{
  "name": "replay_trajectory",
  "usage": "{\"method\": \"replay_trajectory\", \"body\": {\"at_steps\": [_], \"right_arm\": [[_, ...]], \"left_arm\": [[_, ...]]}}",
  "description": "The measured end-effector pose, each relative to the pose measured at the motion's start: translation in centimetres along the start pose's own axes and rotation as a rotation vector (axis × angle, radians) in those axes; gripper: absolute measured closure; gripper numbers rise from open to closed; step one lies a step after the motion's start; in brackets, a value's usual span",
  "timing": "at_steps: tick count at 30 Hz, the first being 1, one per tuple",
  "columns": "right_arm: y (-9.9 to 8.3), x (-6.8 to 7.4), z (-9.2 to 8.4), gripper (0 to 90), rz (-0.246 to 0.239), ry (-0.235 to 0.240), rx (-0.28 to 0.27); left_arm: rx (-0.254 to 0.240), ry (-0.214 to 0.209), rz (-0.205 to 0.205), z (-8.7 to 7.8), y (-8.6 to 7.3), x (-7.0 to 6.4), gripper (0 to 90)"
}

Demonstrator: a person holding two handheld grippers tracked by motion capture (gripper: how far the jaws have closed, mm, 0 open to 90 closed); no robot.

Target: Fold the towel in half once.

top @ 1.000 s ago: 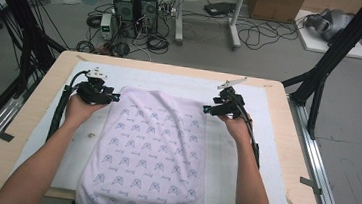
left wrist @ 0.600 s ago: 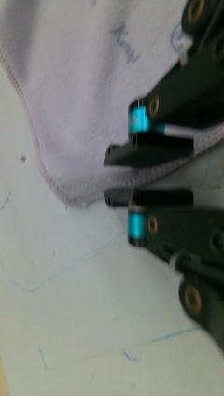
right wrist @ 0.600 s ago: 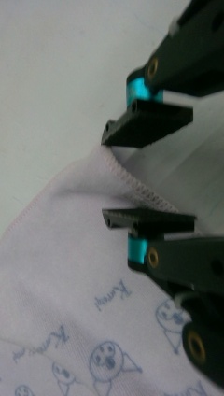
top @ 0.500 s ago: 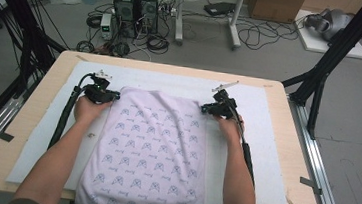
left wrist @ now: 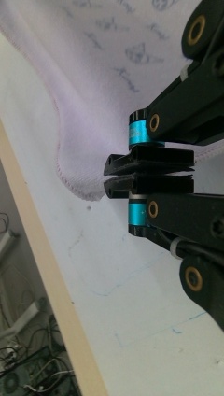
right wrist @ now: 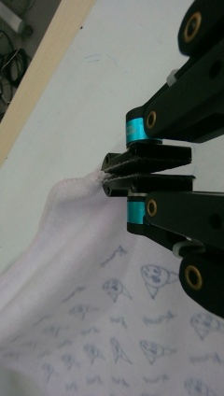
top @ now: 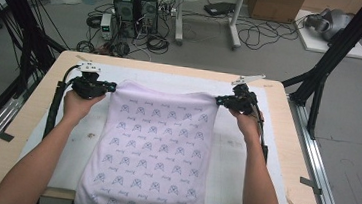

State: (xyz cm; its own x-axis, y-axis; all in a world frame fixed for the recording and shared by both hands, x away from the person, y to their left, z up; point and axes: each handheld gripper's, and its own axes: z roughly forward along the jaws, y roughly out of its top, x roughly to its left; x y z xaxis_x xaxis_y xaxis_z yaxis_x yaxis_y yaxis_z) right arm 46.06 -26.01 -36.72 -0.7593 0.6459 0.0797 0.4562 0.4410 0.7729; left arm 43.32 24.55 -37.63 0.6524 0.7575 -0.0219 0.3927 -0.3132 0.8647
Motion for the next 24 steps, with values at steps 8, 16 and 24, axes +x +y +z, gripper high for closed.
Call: {"method": "replay_trajectory", "body": {"at_steps": [8, 16, 24], "right_arm": [[-1.0, 4.2, -2.9, 86.6, -0.073, 0.079, -0.048], [-6.8, 11.4, -5.8, 86.6, -0.151, 0.182, -0.05], [-10.4, 14.6, -6.4, 69.4, -0.169, 0.25, -0.029]], "left_arm": [[-0.039, -0.033, 0.067, -5.2, -3.1, -2.8, 86.6], [-0.039, -0.127, 0.108, -10.7, -10.0, -7.4, 86.4], [0.012, -0.18, 0.122, -12.5, -11.1, -9.2, 54.6]]}}
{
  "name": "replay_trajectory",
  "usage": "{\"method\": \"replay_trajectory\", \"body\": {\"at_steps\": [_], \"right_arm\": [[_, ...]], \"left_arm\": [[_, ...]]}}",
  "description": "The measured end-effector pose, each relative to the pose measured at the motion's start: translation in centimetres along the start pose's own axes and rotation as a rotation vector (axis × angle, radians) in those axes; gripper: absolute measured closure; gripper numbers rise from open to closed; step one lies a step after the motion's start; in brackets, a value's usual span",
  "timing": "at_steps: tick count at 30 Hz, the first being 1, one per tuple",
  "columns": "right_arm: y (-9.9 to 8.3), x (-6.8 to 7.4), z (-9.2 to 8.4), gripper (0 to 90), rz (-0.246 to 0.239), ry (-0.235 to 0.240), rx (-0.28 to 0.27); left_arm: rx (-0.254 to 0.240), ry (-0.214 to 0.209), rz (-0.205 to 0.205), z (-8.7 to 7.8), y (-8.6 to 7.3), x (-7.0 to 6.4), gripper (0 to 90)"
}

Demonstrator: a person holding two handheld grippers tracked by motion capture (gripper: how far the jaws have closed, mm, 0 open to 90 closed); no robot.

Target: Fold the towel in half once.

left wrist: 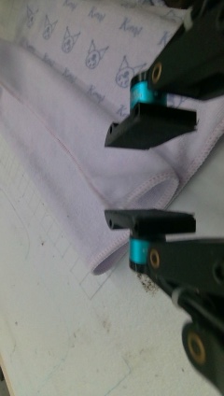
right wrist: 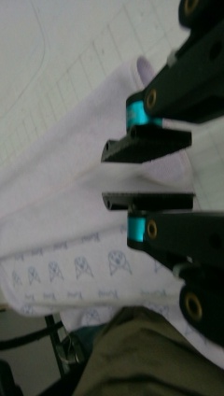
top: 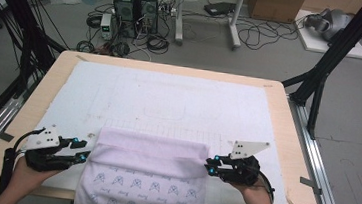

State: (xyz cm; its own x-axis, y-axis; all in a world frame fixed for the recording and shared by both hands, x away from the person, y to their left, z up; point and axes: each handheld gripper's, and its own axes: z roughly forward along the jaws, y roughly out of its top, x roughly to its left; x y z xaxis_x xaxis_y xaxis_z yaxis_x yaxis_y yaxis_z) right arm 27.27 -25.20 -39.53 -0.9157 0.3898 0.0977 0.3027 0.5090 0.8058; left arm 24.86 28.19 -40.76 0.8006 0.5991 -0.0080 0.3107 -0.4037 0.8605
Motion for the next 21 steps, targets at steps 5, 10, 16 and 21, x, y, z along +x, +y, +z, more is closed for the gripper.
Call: {"method": "replay_trajectory", "body": {"at_steps": [5, 10, 16, 21], "right_arm": [[0.7, -2.2, 1.0, 60.9, 0.002, -0.064, 0.007], [0.6, -5.1, 2.8, 50.2, 0.06, -0.117, 0.07], [-0.3, -7.2, 5.0, 42.3, 0.117, -0.108, 0.127], [-0.5, -7.2, 6.1, 59.5, 0.108, -0.08, 0.15]], "left_arm": [[0.017, 0.026, -0.031, 2.1, 1.0, 1.9, 52.5], [0.058, 0.073, -0.07, 4.7, 1.8, 4.2, 54.2], [0.16, 0.072, -0.125, 7.8, 1.4, 5.8, 44.4], [0.191, -0.007, -0.105, 8.4, 1.0, 5.6, 67.4]]}}
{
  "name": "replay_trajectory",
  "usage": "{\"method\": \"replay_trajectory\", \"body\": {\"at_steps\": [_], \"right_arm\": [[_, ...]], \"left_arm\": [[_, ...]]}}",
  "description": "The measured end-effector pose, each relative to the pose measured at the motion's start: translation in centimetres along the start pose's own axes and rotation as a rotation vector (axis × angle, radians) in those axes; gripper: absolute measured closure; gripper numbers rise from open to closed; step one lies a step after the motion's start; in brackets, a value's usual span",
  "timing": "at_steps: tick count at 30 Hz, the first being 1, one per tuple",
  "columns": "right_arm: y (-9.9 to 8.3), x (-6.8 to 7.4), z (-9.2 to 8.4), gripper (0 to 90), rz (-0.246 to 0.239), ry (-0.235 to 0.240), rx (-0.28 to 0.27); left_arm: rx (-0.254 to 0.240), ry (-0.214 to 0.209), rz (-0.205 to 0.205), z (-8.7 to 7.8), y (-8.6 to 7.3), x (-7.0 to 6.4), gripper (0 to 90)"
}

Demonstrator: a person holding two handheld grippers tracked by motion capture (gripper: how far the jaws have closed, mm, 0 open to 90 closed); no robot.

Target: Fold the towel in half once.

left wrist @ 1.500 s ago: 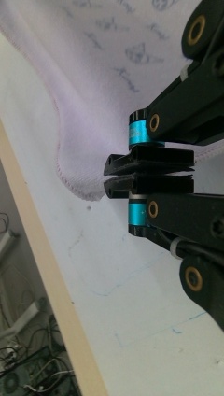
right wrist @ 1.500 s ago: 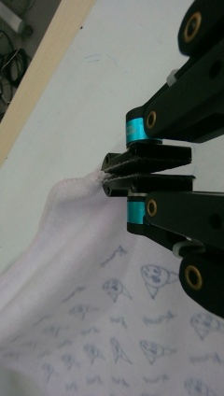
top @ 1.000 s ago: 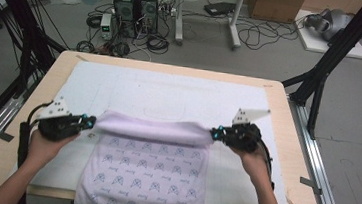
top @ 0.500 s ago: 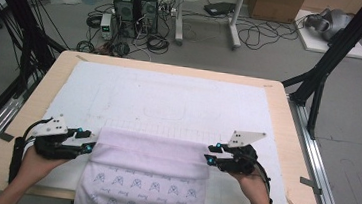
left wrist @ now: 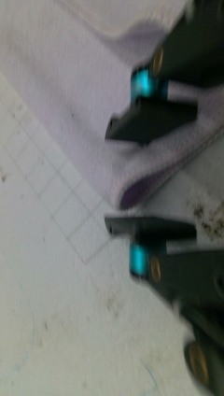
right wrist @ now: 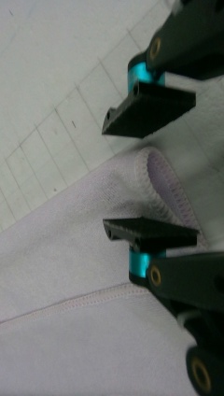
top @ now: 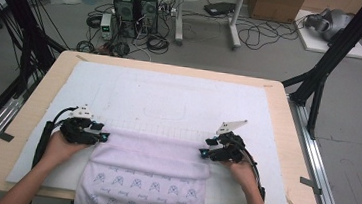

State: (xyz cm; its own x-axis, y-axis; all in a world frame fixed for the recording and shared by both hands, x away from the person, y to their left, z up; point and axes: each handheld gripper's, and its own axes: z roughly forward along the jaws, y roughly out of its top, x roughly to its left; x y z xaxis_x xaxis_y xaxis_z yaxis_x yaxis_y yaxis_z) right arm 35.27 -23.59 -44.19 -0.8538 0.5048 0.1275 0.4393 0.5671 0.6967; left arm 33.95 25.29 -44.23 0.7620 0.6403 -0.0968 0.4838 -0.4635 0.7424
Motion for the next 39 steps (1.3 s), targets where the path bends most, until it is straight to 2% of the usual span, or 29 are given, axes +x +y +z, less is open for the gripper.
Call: {"method": "replay_trajectory", "body": {"at_steps": [1, 2, 3, 6, 8, 10, 12, 14, 16, 20, 22, 23, 25, 27, 29, 31, 32, 33, 35, 36, 39], "right_arm": [[0.0, -0.1, 0.0, 71.3, -0.004, 0.045, -0.004], [-0.1, 0.0, 0.0, 76.6, -0.002, 0.061, 0.0], [0.0, 0.1, 0.0, 83.4, -0.011, 0.071, 0.001], [0.2, -0.2, -0.1, 85.6, -0.002, 0.06, 0.011], [0.7, -0.7, -0.3, 86.3, -0.011, 0.005, 0.02], [1.3, -1.5, -0.6, 86.5, -0.012, -0.062, 0.033], [1.9, -3.0, -0.9, 86.5, 0.014, -0.102, 0.044], [2.4, -4.8, -1.3, 86.4, 0.036, -0.146, 0.024], [2.9, -6.3, -1.5, 86.4, 0.072, -0.17, 0.003], [4.6, -8.6, -1.8, 86.5, 0.082, -0.215, -0.004], [6.0, -9.4, -2.5, 86.5, 0.09, -0.229, -0.022], [6.7, -9.8, -3.0, 86.4, 0.077, -0.239, -0.04], [8.1, -10.2, -3.7, 86.3, 0.078, -0.243, -0.06], [8.6, -10.4, -3.8, 82.7, 0.082, -0.231, -0.083], [8.3, -10.5, -3.1, 63.5, 0.1, -0.226, -0.089], [7.4, -10.4, -2.5, 59.0, 0.119, -0.215, -0.072], [6.9, -10.2, -2.3, 57.8, 0.12, -0.208, -0.081], [6.3, -9.9, -2.1, 56.1, 0.121, -0.178, -0.096], [5.6, -9.4, -1.7, 51.8, 0.121, -0.146, -0.08], [5.3, -9.1, -1.5, 51.4, 0.116, -0.137, -0.073], [4.5, -8.2, -1.2, 48.8, 0.099, -0.127, -0.059]], "left_arm": [[0.001, -0.01, 0.012, 0.0, 0.0, -0.2, 74.2], [0.003, -0.009, 0.029, 0.1, 0.1, -0.4, 79.8], [0.002, -0.005, 0.031, 0.1, 0.2, -0.5, 81.8], [-0.02, 0.018, 0.023, 0.3, 0.5, -0.3, 84.9], [-0.042, 0.033, 0.0, 0.8, 1.1, 0.0, 85.3], [-0.05, 0.052, -0.002, 1.6, 2.1, 0.3, 85.6], [-0.069, 0.071, -0.005, 2.4, 3.4, 0.7, 85.6], [-0.088, 0.086, -0.017, 3.2, 4.8, 1.4, 85.6], [-0.1, 0.105, -0.034, 3.9, 6.2, 2.4, 85.7], [-0.096, 0.154, -0.029, 4.8, 9.2, 4.2, 85.7], [-0.111, 0.175, -0.034, 4.4, 10.9, 5.0, 85.8], [-0.121, 0.191, -0.031, 4.1, 11.8, 5.3, 85.8], [-0.133, 0.21, -0.026, 3.6, 12.9, 5.8, 85.6], [-0.108, 0.221, -0.037, 3.6, 13.0, 6.2, 82.8], [-0.062, 0.22, -0.061, 3.8, 12.4, 6.6, 71.7], [-0.064, 0.224, -0.075, 3.6, 11.4, 6.6, 65.6], [-0.059, 0.207, -0.078, 3.5, 10.8, 6.6, 64.0], [-0.049, 0.193, -0.083, 3.4, 10.5, 6.6, 61.5], [-0.038, 0.16, -0.075, 3.4, 9.8, 6.2, 57.4], [-0.034, 0.153, -0.056, 3.3, 9.5, 5.9, 57.3], [-0.044, 0.105, -0.051, 3.2, 8.8, 5.1, 52.1]]}}
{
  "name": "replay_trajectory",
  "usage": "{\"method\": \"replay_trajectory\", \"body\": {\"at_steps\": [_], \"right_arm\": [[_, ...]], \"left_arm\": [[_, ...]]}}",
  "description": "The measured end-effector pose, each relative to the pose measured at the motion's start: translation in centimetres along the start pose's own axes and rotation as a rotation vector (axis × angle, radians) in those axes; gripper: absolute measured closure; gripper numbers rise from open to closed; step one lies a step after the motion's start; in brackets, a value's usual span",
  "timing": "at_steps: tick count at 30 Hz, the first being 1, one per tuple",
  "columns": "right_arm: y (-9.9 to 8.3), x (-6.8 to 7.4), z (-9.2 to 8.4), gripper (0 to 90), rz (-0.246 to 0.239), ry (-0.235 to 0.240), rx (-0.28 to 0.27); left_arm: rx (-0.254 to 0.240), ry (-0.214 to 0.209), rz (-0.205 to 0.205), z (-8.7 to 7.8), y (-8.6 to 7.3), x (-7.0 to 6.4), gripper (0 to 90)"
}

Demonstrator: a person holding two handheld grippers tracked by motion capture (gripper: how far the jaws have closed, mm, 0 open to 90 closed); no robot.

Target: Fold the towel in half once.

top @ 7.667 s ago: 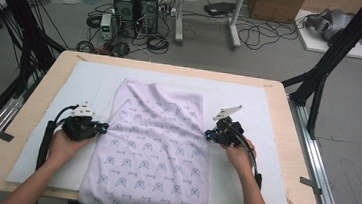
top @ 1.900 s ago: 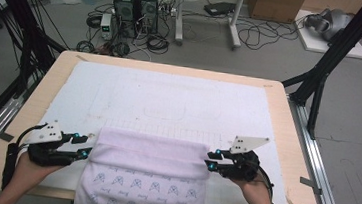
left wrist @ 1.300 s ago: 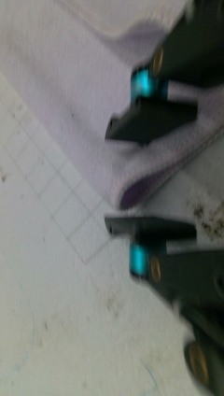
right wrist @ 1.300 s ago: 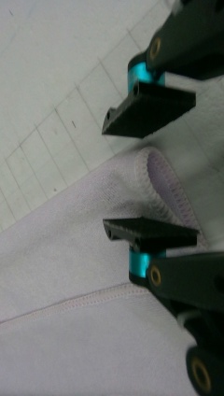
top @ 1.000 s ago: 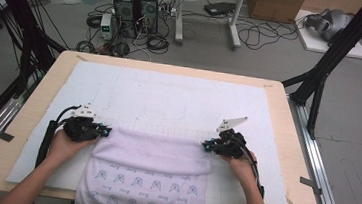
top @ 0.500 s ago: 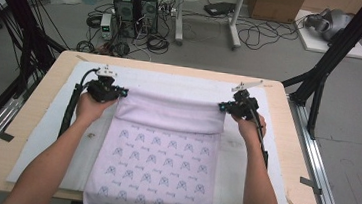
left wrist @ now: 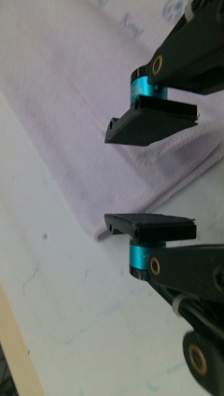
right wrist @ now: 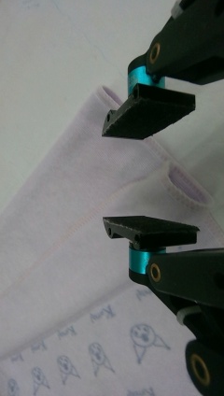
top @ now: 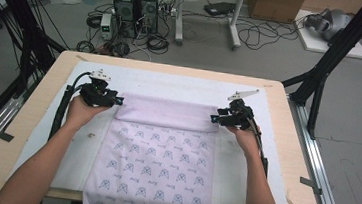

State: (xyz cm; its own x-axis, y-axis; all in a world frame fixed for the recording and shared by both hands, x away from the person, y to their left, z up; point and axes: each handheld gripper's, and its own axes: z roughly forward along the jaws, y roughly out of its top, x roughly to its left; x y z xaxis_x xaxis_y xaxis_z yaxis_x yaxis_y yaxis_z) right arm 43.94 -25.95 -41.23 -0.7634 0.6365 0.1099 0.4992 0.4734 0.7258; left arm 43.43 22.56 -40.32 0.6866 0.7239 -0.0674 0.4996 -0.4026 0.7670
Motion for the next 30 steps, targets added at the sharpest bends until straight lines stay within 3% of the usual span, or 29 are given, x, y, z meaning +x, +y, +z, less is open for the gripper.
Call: {"method": "replay_trajectory", "body": {"at_steps": [3, 5, 9, 10, 13, 15, 19, 22, 25, 30], "right_arm": [[-0.6, 0.4, 0.1, 47.1, -0.005, 0.009, 0.019], [-1.0, 0.6, 0.2, 46.6, 0.007, 0.027, 0.018], [-1.5, 0.9, 0.6, 51.4, -0.005, 0.031, 0.052], [-1.6, 1.0, 0.8, 53.7, -0.017, 0.032, 0.055], [-1.7, 1.2, 0.9, 77.1, -0.037, 0.057, 0.064], [-1.7, 1.4, 0.8, 83.5, -0.042, 0.081, 0.054], [-1.3, 2.1, -0.4, 84.3, -0.051, 0.088, 0.017], [-0.9, 3.1, -2.0, 84.3, -0.071, 0.094, -0.026], [-1.1, 4.6, -3.6, 84.4, -0.099, 0.103, -0.067], [-2.6, 7.8, -5.8, 84.4, -0.154, 0.12, -0.083]], "left_arm": [[0.002, -0.051, 0.013, -0.1, -0.7, -0.6, 47.5], [0.029, -0.078, 0.014, 0.2, -0.9, -0.9, 44.0], [0.045, -0.066, 0.02, 1.0, -1.0, -1.0, 42.4], [0.051, -0.066, 0.024, 1.2, -1.0, -1.0, 45.5], [0.081, -0.096, 0.08, 1.5, -1.2, -1.4, 79.5], [0.061, -0.112, 0.088, 1.1, -1.1, -1.6, 85.7], [0.003, -0.107, 0.093, -0.7, -0.6, -1.9, 86.4], [-0.068, -0.112, 0.103, -2.7, -0.9, -2.5, 86.3], [-0.113, -0.119, 0.125, -4.9, -2.0, -3.6, 86.3], [-0.129, -0.124, 0.162, -7.9, -4.5, -5.5, 86.3]]}}
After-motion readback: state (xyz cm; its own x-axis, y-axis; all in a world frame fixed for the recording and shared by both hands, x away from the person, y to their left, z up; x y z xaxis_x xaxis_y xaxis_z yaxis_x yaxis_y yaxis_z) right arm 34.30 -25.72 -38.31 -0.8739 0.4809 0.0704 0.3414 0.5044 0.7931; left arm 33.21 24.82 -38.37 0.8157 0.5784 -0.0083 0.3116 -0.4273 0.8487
